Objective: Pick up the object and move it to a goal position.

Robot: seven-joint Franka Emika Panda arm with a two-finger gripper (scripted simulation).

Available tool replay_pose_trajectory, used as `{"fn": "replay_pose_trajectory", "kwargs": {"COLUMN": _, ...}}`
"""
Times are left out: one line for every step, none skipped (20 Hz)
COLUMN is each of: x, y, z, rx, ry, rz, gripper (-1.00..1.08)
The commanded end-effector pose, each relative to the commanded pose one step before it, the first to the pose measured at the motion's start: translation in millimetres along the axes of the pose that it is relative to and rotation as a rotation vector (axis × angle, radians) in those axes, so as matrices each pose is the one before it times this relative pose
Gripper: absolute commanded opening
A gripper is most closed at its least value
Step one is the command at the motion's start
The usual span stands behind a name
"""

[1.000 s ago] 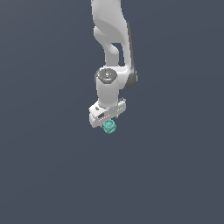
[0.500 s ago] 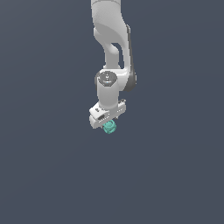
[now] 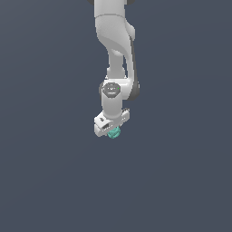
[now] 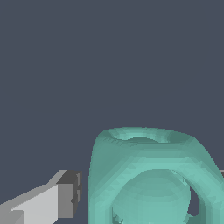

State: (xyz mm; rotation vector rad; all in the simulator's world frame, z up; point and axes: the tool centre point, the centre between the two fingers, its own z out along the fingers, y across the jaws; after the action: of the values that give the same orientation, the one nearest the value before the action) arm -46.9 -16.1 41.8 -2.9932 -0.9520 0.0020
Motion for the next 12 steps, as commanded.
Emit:
{"fn": "replay_pose_trajectory", "kwargs": {"x": 0.54, "y": 0.55, "z": 2.26, "rx": -0.00091, "ry": 0.00106, "rz": -0.00012, "gripper": 1.0}}
{"fn": "replay_pose_trajectory", "kwargs": {"x": 0.0, "y": 0.0, "z": 0.0, "rx": 0.0, "ry": 0.0, "rz": 0.0, "gripper": -1.0}}
{"fn": "replay_pose_trajectory", "kwargs": {"x": 0.0, "y": 0.0, "z": 0.0, "rx": 0.0, "ry": 0.0, "rz": 0.0, "gripper": -1.0}}
{"fn": "replay_pose_trajectory", "kwargs": {"x": 0.0, "y": 0.0, "z": 0.0, "rx": 0.0, "ry": 0.0, "rz": 0.0, "gripper": -1.0}}
{"fn": "replay_pose_trajectory", "kwargs": {"x": 0.0, "y": 0.0, "z": 0.0, "rx": 0.0, "ry": 0.0, "rz": 0.0, "gripper": -1.0}}
{"fn": "replay_pose_trajectory", "kwargs": {"x": 0.0, "y": 0.0, "z": 0.0, "rx": 0.0, "ry": 0.0, "rz": 0.0, "gripper": -1.0}}
{"fn": "replay_pose_trajectory", "kwargs": {"x": 0.0, "y": 0.0, "z": 0.0, "rx": 0.0, "ry": 0.0, "rz": 0.0, "gripper": -1.0}}
{"fn": "replay_pose_trajectory", "kwargs": {"x": 0.0, "y": 0.0, "z": 0.0, "rx": 0.0, "ry": 0.0, "rz": 0.0, "gripper": -1.0}}
{"fn": "replay_pose_trajectory", "kwargs": {"x": 0.0, "y": 0.0, "z": 0.0, "rx": 0.0, "ry": 0.0, "rz": 0.0, "gripper": -1.0}}
{"fn": "replay_pose_trajectory", "kwargs": {"x": 0.0, "y": 0.0, "z": 0.0, "rx": 0.0, "ry": 0.0, "rz": 0.0, "gripper": -1.0}}
{"fn": "replay_pose_trajectory", "kwargs": {"x": 0.0, "y": 0.0, "z": 0.0, "rx": 0.0, "ry": 0.0, "rz": 0.0, "gripper": -1.0}}
{"fn": "replay_pose_trajectory", "kwargs": {"x": 0.29, "y": 0.13, "z": -0.56, "rx": -0.00071, "ry": 0.00066, "rz": -0.00014, "gripper": -1.0}}
